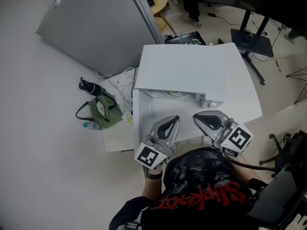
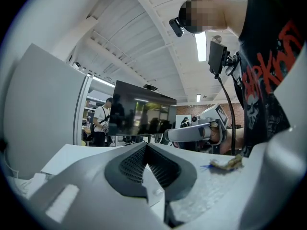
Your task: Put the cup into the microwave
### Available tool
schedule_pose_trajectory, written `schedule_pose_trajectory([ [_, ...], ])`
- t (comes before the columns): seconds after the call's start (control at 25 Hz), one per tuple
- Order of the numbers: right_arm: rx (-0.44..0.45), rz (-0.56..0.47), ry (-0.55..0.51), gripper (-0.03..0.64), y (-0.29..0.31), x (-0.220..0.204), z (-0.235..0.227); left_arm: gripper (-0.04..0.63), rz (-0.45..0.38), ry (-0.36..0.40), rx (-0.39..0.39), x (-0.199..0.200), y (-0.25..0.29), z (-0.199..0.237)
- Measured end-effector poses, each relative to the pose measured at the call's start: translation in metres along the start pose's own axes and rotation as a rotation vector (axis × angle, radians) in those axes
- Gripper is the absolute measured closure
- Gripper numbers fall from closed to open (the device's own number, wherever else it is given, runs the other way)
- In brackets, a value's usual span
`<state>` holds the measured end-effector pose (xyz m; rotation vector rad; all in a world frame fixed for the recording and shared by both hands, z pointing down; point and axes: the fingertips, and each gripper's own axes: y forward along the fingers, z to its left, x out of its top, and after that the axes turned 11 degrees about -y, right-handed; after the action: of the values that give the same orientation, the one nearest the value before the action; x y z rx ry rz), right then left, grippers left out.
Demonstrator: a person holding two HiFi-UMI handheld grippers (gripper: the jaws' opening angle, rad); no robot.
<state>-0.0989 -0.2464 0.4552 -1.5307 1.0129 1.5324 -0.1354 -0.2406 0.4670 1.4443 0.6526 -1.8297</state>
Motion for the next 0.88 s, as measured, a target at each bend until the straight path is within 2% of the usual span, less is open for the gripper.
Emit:
schedule_pose_trajectory([
  [0.16,0.037,0.000,-0.021,0.617,0.002,0.003,0.010,0.595,0.012,-0.026,-0.004,-0.007,-0.001,-0.002],
  [0.4,0.040,0.013,-0.022,0.617,0.004,0.000,0.017,0.595,0.025,-0.054,-0.018,-0.015,-0.003,-0.006],
  [0.88,0.037,0.009,0.029,0.617,0.005,-0.008,0.013,0.595,0.079,-0.155,0.024,-0.052,-0.007,0.015],
])
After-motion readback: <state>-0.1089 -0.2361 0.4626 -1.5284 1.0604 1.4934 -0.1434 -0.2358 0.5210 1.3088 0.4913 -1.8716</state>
